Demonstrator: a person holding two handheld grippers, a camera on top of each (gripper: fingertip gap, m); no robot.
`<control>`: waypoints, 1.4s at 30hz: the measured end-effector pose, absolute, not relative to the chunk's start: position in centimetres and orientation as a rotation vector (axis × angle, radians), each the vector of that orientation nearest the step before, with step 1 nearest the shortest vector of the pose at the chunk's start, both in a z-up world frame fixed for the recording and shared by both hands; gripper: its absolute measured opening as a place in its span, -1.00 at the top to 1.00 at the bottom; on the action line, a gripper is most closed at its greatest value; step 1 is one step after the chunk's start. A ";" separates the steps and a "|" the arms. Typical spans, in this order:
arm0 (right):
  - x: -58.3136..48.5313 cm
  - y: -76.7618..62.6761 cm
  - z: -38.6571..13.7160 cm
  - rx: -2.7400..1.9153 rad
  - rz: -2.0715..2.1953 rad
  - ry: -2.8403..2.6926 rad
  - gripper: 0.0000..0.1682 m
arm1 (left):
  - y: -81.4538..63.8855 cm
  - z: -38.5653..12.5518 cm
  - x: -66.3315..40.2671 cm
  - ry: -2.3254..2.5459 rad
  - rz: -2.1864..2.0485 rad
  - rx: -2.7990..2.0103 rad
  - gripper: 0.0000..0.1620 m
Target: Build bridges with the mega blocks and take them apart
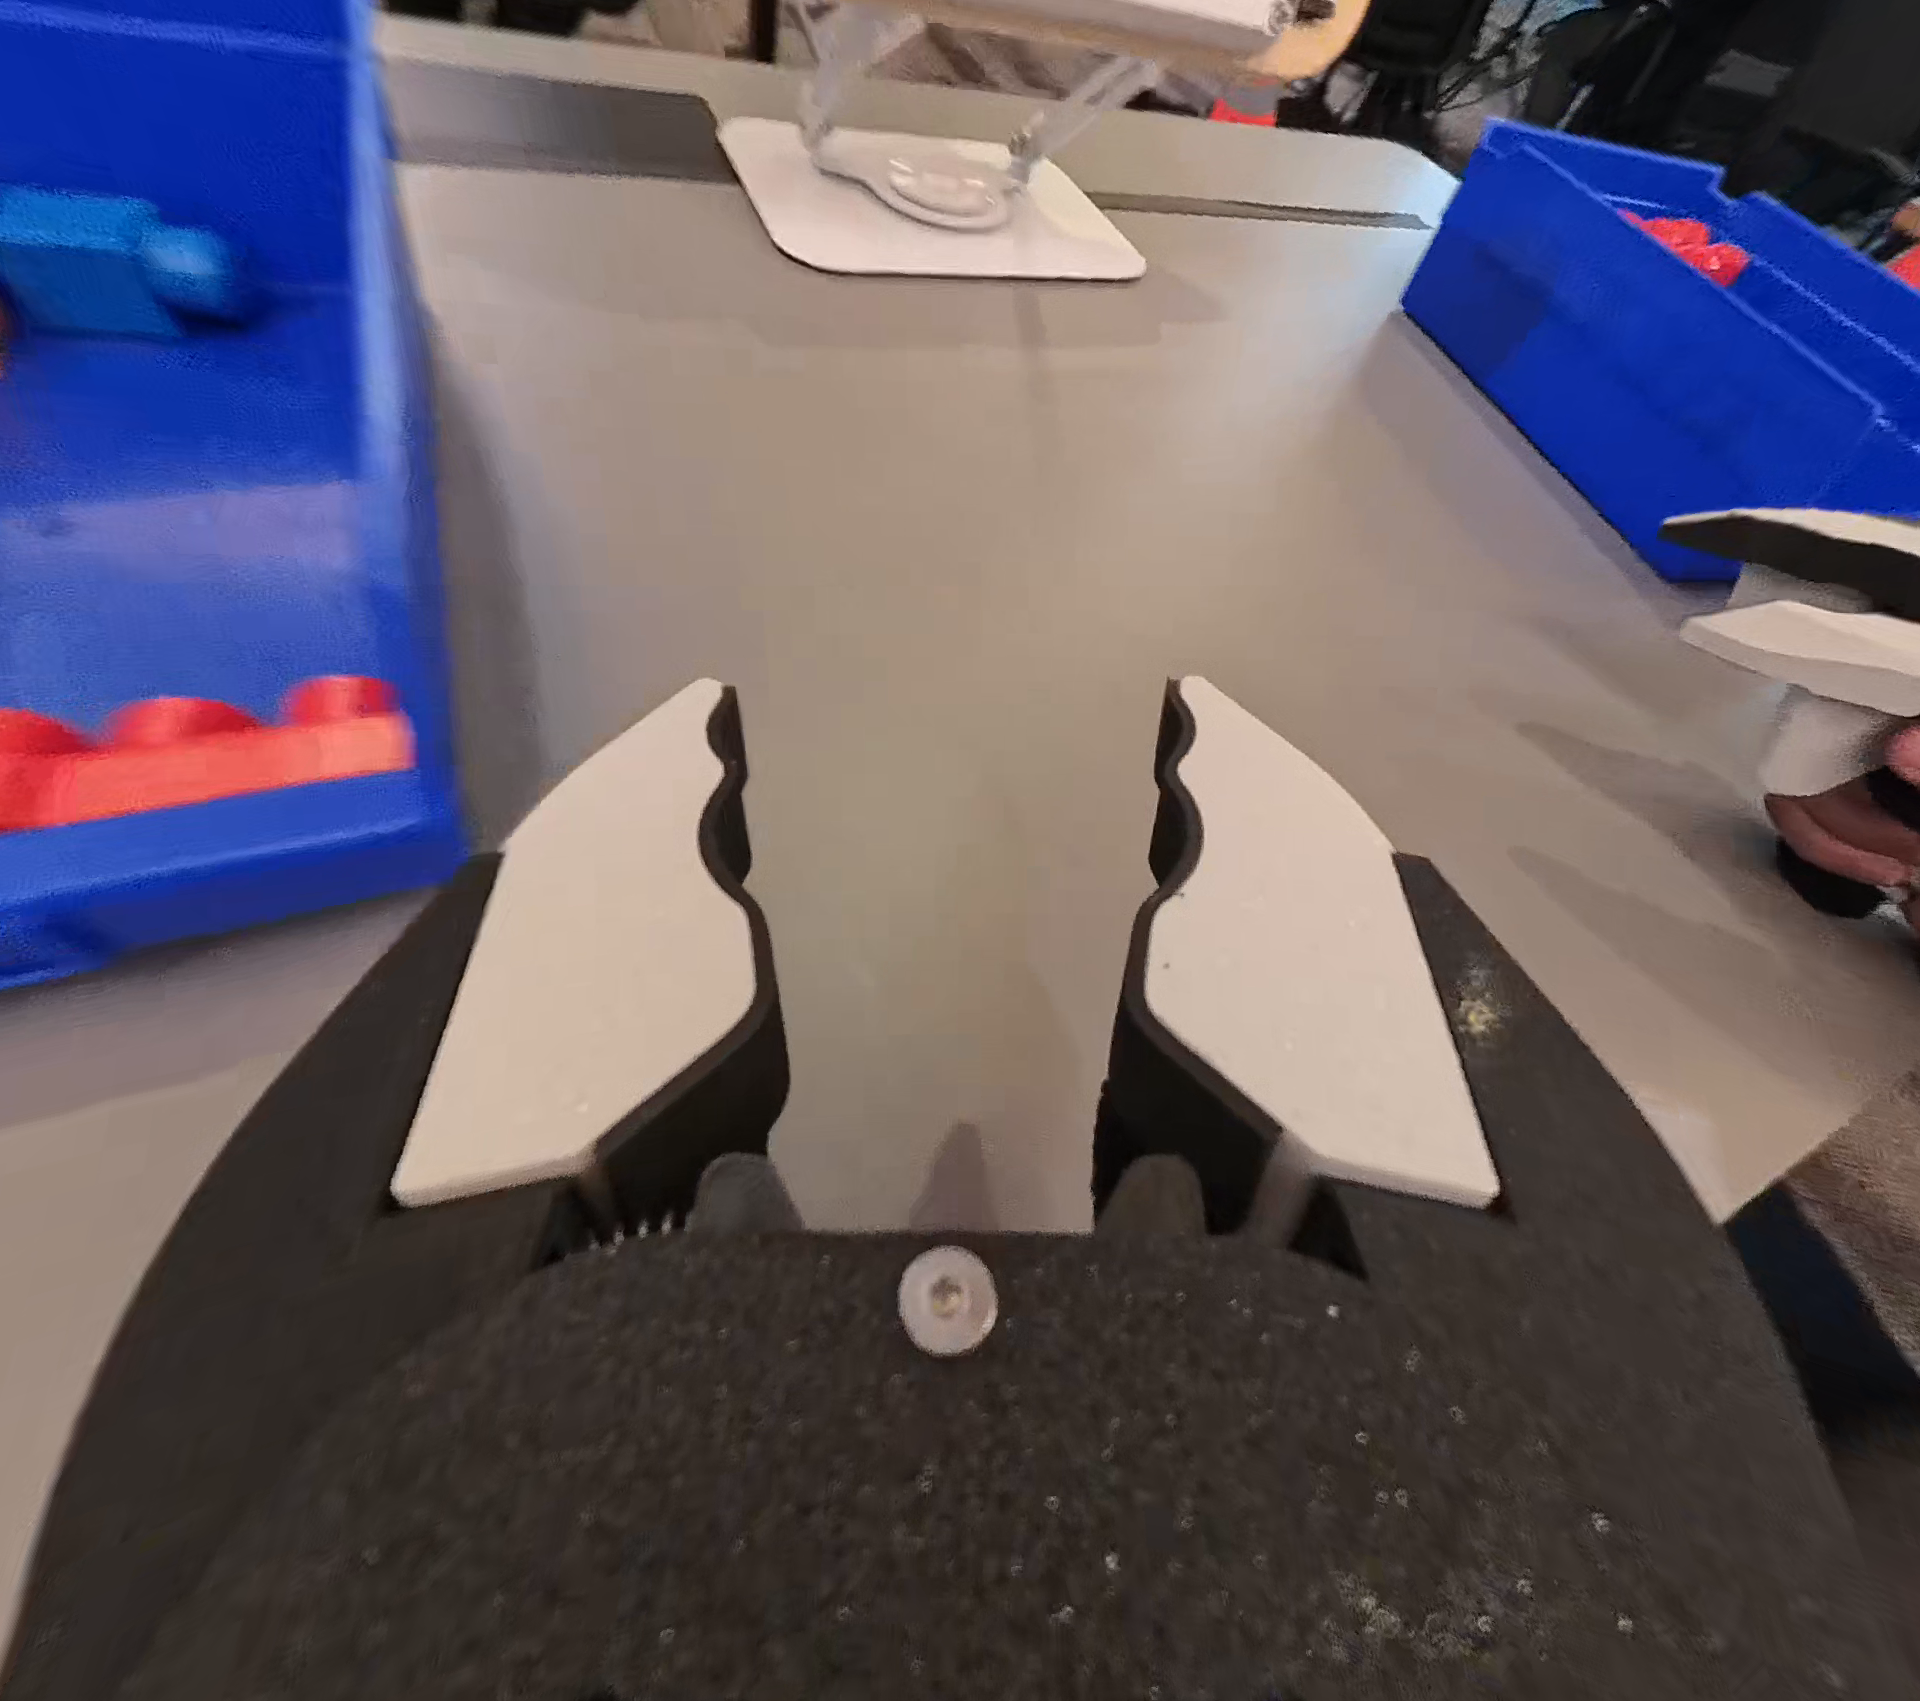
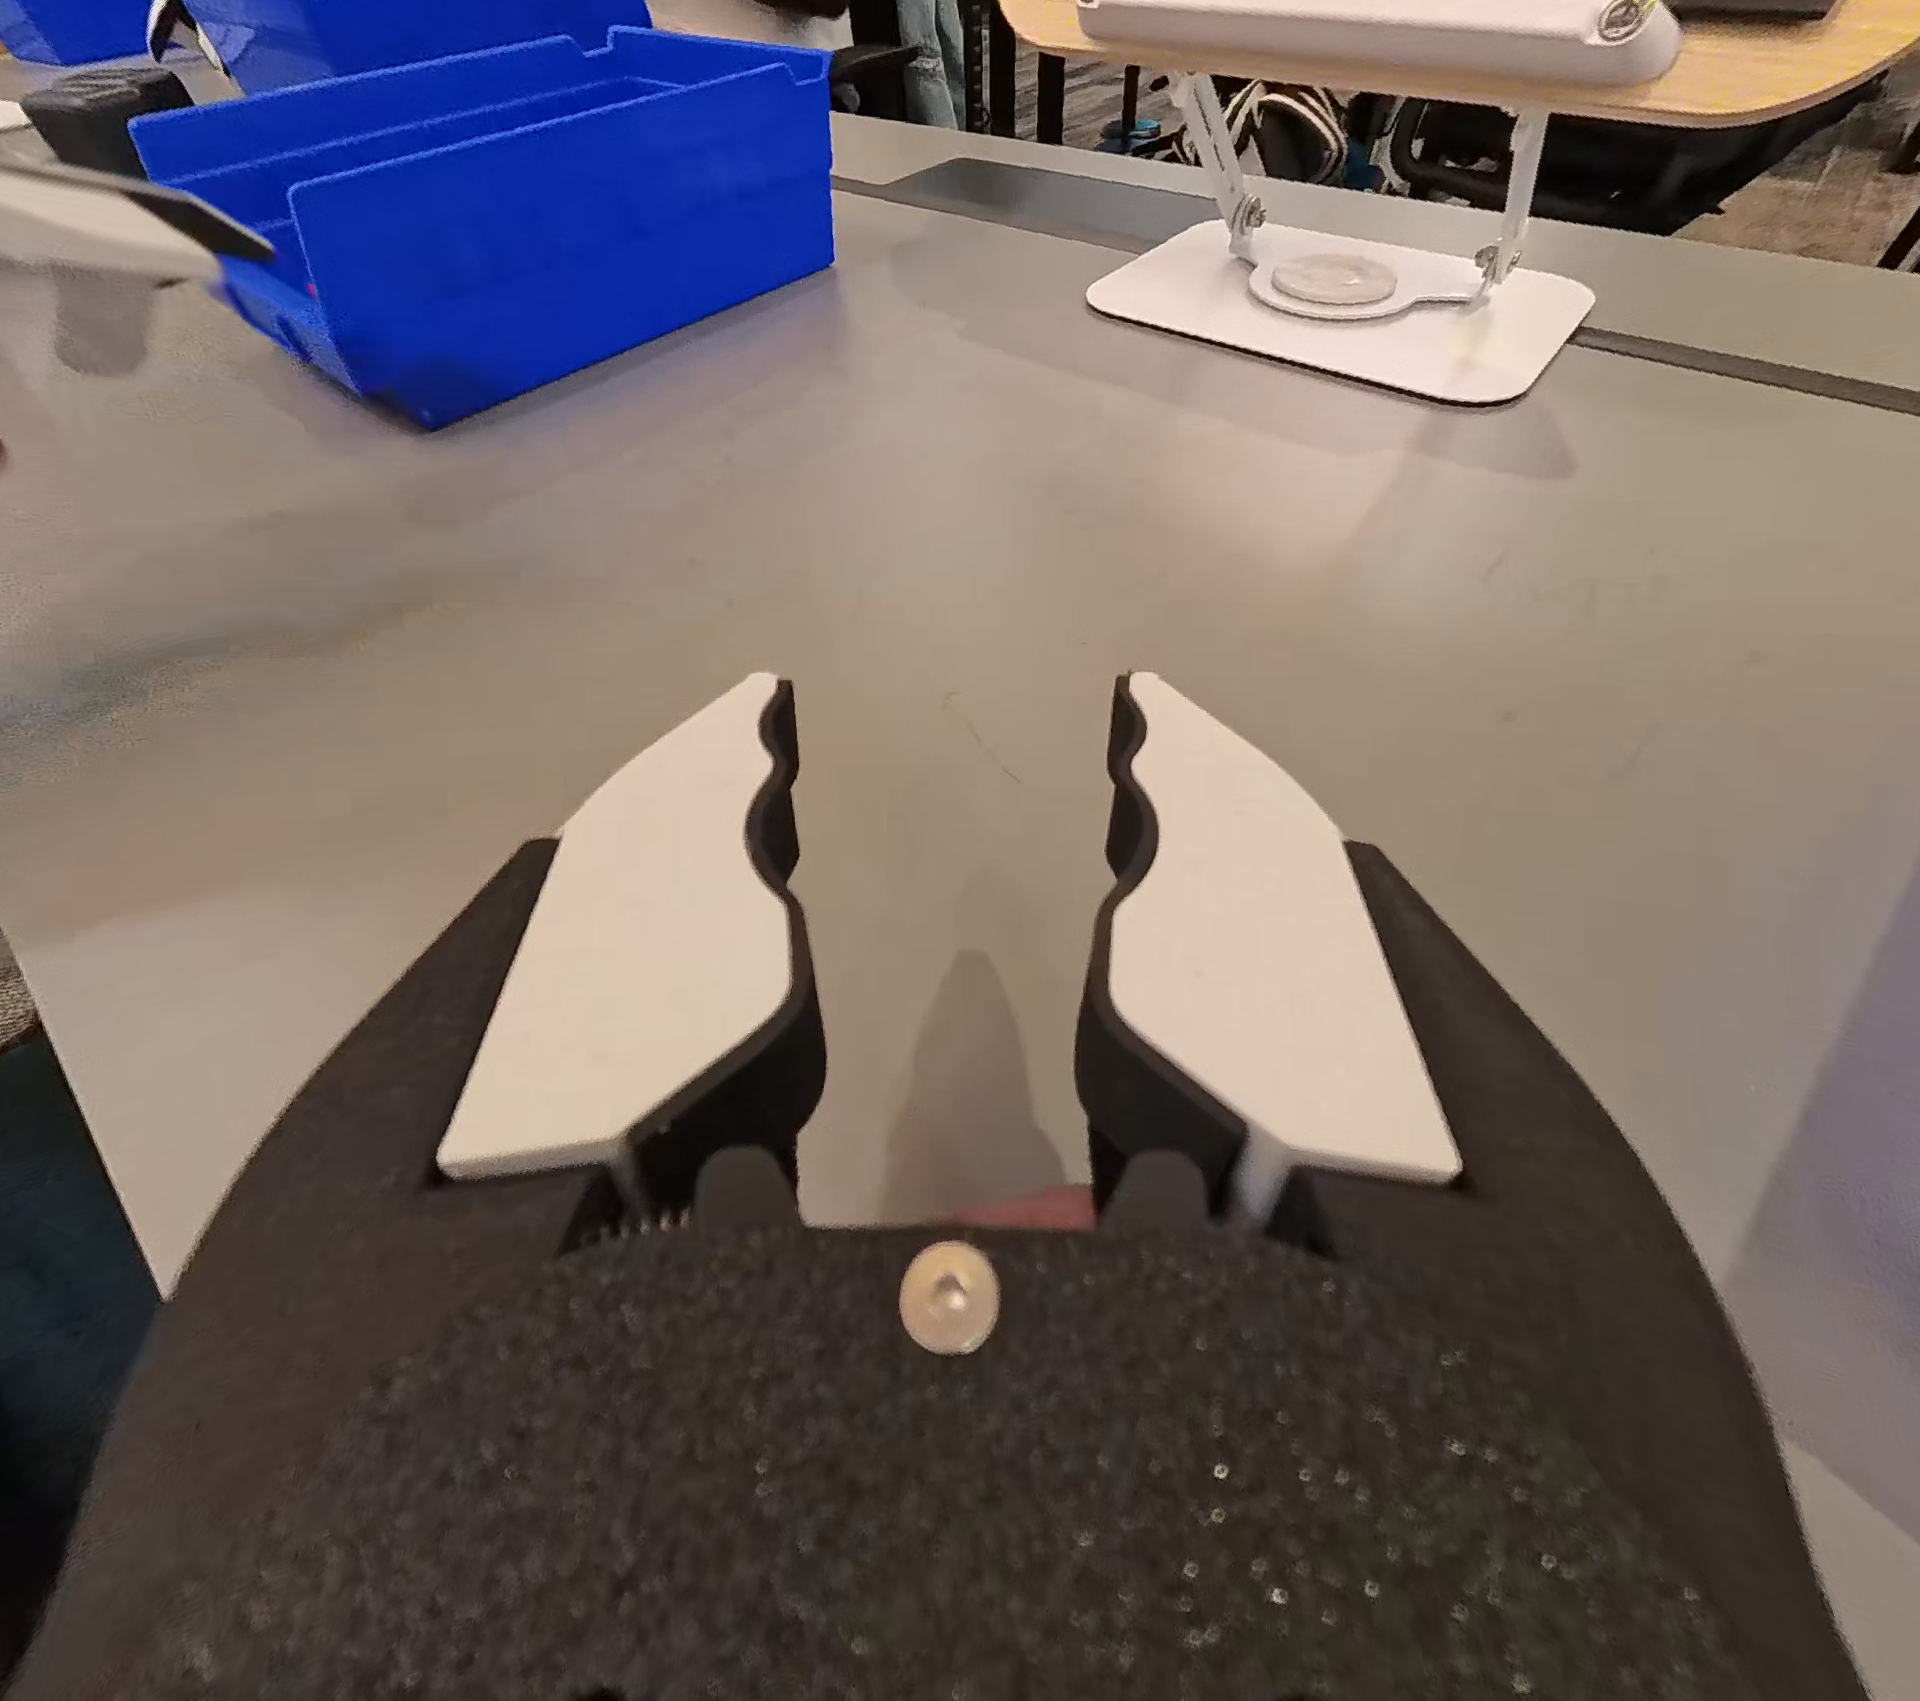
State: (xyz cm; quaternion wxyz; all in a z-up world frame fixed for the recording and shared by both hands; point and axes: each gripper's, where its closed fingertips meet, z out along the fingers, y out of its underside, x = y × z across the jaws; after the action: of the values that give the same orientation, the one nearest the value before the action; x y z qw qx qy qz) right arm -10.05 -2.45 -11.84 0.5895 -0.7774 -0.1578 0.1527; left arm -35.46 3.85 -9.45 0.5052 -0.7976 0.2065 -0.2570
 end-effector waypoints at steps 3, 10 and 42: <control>-10.1 -2.5 -11.9 -1.811 0.365 -0.371 0.33 | 5.6 -7.0 -41.4 0.482 -0.459 -1.968 0.08; -10.2 -2.3 -12.3 -1.842 0.405 -0.368 0.33 | 11.8 -8.5 -50.6 0.521 -0.150 -2.359 0.02; -10.4 -2.4 -12.4 -1.862 0.601 -0.348 0.37 | 14.0 0.9 -40.8 0.729 -0.616 -2.293 1.00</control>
State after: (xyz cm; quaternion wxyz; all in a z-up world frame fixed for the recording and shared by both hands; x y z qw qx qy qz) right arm -10.37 -2.44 -12.43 0.5457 -0.7852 -0.1468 0.2533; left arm -40.81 14.00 0.89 0.3230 -0.8738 0.2777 -0.2346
